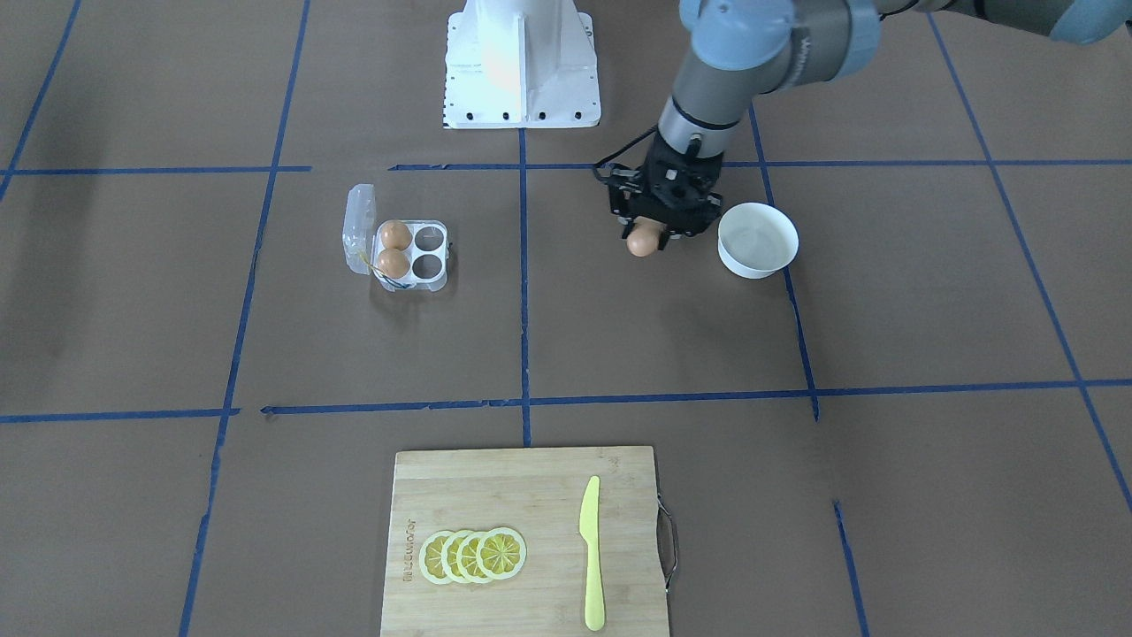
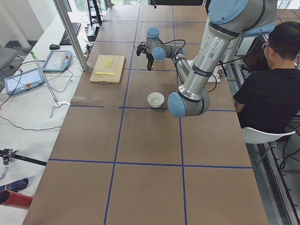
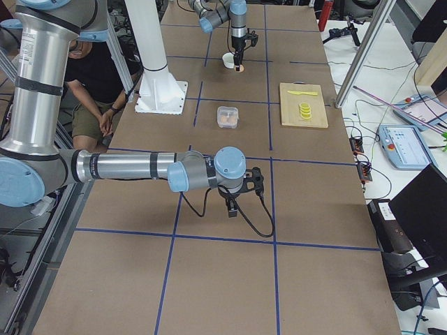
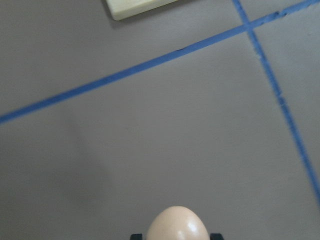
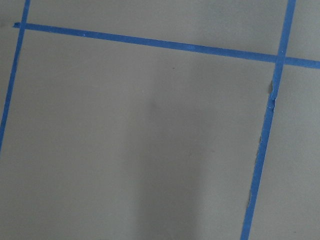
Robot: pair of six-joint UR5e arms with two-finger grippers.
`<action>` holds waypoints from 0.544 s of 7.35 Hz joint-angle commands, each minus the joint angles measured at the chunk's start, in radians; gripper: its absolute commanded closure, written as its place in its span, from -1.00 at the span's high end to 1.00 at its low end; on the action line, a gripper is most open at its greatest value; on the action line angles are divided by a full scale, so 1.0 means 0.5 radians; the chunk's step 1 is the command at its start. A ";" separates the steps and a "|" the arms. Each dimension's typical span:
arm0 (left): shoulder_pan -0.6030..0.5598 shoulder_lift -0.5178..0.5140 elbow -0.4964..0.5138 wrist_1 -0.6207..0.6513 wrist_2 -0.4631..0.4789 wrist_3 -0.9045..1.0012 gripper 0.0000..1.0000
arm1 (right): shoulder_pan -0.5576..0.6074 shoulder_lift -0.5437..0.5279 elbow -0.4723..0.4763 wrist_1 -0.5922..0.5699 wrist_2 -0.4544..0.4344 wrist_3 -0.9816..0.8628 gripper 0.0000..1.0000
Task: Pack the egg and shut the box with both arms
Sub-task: 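Lift the egg with the left gripper and carry it to the carton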
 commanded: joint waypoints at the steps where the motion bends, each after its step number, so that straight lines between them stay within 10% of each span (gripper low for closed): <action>1: 0.202 -0.345 0.388 -0.351 0.011 -0.552 -1.00 | 0.002 0.000 -0.002 0.000 0.000 0.000 1.00; 4: 0.297 -0.700 0.853 -0.502 0.167 -0.789 -1.00 | -0.001 0.000 -0.002 -0.003 0.000 0.006 1.00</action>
